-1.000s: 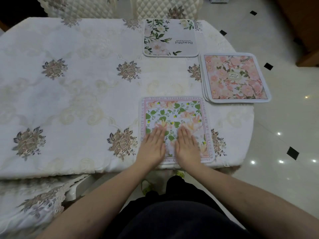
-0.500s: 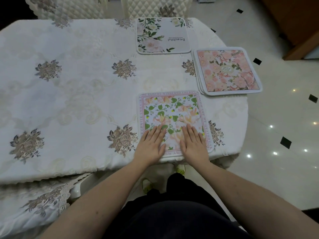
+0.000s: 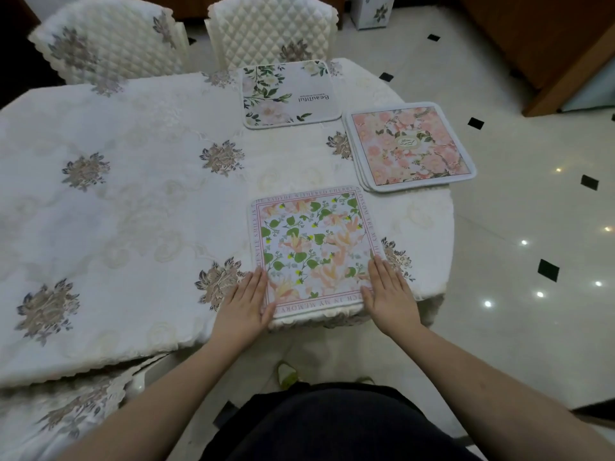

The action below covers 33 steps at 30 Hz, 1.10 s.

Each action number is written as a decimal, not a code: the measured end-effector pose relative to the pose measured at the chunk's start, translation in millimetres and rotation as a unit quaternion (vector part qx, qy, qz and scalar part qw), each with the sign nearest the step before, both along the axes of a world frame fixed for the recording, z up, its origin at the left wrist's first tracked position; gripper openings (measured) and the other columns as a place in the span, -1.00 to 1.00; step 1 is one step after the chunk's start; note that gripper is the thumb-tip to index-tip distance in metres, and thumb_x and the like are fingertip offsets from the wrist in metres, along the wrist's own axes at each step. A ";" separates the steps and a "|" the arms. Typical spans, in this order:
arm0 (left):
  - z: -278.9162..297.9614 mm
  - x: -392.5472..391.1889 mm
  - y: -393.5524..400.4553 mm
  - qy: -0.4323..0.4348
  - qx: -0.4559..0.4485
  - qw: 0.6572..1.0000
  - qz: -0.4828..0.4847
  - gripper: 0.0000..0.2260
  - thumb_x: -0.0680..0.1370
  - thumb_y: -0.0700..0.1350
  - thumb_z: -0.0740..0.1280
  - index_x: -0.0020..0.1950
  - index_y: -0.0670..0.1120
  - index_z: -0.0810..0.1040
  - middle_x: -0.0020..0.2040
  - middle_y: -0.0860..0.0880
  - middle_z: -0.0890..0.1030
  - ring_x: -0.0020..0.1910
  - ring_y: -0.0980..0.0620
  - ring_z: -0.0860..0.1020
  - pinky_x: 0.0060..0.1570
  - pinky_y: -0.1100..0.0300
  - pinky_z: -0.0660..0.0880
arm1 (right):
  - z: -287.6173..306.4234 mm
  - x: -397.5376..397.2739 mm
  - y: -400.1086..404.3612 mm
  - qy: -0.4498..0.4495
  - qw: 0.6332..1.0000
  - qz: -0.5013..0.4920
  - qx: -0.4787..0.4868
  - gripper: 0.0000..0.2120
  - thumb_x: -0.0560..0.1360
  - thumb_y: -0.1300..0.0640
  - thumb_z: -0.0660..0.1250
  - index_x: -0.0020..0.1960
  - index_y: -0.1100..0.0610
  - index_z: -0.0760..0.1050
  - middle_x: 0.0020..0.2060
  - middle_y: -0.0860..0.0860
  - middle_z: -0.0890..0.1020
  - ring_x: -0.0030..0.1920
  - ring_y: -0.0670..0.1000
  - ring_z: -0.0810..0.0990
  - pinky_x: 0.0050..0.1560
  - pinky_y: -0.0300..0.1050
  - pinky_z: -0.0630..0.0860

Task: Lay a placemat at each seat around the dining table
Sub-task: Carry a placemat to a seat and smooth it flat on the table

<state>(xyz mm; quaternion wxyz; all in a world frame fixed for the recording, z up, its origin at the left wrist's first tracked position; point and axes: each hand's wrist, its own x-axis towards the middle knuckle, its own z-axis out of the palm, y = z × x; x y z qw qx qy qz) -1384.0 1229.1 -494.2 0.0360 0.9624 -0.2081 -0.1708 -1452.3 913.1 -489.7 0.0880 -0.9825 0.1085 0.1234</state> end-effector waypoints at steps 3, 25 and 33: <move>21.0 -4.7 -0.7 0.028 0.066 0.997 0.008 -0.22 0.47 0.25 -0.36 0.63 -0.08 -0.07 0.63 -0.02 -0.03 0.61 0.00 0.01 0.54 0.03 -0.05 | 9.3 -1.6 -1.0 0.027 0.999 -0.003 -0.023 -0.29 0.55 -0.19 -0.26 0.60 0.14 0.04 0.58 0.05 0.09 0.58 0.04 0.05 0.53 0.01 -0.10; 117.6 -12.6 -224.2 -0.078 0.009 0.988 -0.134 -0.27 0.50 0.30 -0.33 0.64 0.04 -0.04 0.64 -0.02 0.02 0.61 -0.05 -0.09 0.53 -0.02 -0.29 | 96.0 -40.9 -115.8 -0.020 0.996 -0.088 -0.022 -0.21 0.47 -0.22 -0.31 0.55 0.11 0.22 0.53 0.10 0.27 0.53 0.14 0.19 0.50 0.11 0.07; 126.6 -10.7 -287.8 -0.086 -0.047 0.969 -0.227 -0.30 0.54 0.28 -0.30 0.64 0.02 -0.05 0.64 -0.01 -0.04 0.61 0.02 -0.15 0.45 0.16 -0.44 | 109.0 -68.3 -151.6 -0.047 0.986 -0.162 -0.006 -0.24 0.49 -0.19 -0.25 0.54 0.15 0.22 0.53 0.10 0.26 0.54 0.12 0.19 0.50 0.11 0.09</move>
